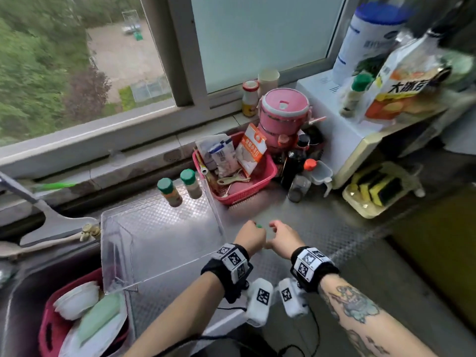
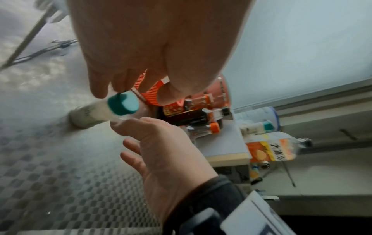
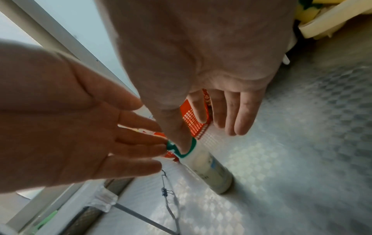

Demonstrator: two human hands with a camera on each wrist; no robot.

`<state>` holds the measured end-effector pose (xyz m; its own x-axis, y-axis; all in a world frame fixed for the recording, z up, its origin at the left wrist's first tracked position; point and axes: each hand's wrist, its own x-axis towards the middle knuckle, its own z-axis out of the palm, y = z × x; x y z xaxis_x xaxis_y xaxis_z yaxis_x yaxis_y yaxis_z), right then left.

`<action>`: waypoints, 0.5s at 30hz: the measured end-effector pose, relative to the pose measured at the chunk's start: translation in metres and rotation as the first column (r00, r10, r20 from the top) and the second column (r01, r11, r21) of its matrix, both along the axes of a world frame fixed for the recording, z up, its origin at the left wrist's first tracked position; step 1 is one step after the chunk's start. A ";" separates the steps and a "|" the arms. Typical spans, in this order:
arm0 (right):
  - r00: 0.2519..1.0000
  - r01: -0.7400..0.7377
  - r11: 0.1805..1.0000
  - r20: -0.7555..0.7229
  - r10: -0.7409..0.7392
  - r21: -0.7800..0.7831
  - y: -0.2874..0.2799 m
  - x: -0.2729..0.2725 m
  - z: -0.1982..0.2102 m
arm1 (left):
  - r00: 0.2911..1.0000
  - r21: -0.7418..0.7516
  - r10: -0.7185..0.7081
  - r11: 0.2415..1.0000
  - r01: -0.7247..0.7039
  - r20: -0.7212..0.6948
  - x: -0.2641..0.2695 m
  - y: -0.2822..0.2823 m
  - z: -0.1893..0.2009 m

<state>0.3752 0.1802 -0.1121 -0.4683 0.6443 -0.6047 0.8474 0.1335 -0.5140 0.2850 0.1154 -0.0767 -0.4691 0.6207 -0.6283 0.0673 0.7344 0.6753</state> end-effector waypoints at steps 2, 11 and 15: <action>1.000 -0.005 1.000 0.010 0.005 -0.030 0.004 0.000 -0.009 | 0.998 -0.008 0.065 0.998 -0.065 0.008 -0.002 0.006 -0.012; 0.995 0.009 0.997 -0.101 -0.017 -0.072 0.011 -0.013 -0.055 | 0.983 -0.009 0.163 0.987 -0.163 0.085 -0.004 0.008 -0.030; 0.993 0.019 0.998 -0.119 -0.026 -0.065 0.006 -0.015 -0.043 | 0.972 0.005 0.200 0.979 -0.202 0.125 -0.004 0.005 -0.033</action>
<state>0.3600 0.1862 -0.1547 -0.5255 0.6176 -0.5852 0.7817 0.0789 -0.6187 0.2811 0.1202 -0.1096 -0.5049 0.5328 -0.6792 -0.1656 0.7124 0.6820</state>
